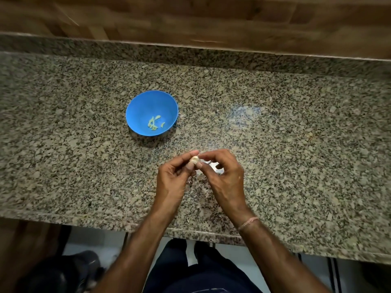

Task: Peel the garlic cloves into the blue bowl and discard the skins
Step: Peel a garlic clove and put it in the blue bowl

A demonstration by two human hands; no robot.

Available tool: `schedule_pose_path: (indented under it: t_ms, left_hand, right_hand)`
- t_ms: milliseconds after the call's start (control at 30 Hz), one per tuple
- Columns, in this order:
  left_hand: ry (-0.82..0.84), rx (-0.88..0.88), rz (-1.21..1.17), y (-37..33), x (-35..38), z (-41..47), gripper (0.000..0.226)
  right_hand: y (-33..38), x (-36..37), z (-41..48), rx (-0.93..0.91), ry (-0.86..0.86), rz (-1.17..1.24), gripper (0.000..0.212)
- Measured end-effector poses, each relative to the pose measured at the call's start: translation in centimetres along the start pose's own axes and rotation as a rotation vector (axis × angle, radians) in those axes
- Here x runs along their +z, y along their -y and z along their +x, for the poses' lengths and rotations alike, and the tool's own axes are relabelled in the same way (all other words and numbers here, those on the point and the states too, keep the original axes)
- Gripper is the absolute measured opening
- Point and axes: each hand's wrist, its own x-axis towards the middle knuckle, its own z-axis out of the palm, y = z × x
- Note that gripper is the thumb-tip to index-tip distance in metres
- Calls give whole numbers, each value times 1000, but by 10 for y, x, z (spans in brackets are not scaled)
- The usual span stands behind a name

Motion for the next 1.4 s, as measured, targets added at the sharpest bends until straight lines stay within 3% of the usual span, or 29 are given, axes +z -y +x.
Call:
schedule_pose_path:
  t_ms: [133,333,733,1033,1133,1200,1300,1400]
  left_hand:
    - [-26,-61,-64,4,3,-4,31]
    - [-42,-109,-78,6,3,-6,28]
    - [-53,-97,50,18,1,-12,17]
    - [-133,-189,103,27,0,-5,17]
    - [-200,-144,266,28,-6,3,16]
    - [-232,-22,499,26,-14,15,13]
    - [-171,233,972,28,-25,41,15]
    - [-72,288,1210,41,-31,58,21]
  right_hand:
    - [-3,0,0,1,14,-20,9]
    - [-5,-1,-3,-17,20,-255,15]
    - [-10,-6,-6,130,243,13,10]
    - [-25,6,-8,153,149,-30,8]
    - [-31,-1,-4,205,100,33,7]
    - [-40,-7,-5,277,132,27,8]
    - [-55,-7,-10,375,211,-76,12]
    - [-58,0,-12,422,222,-141,12]
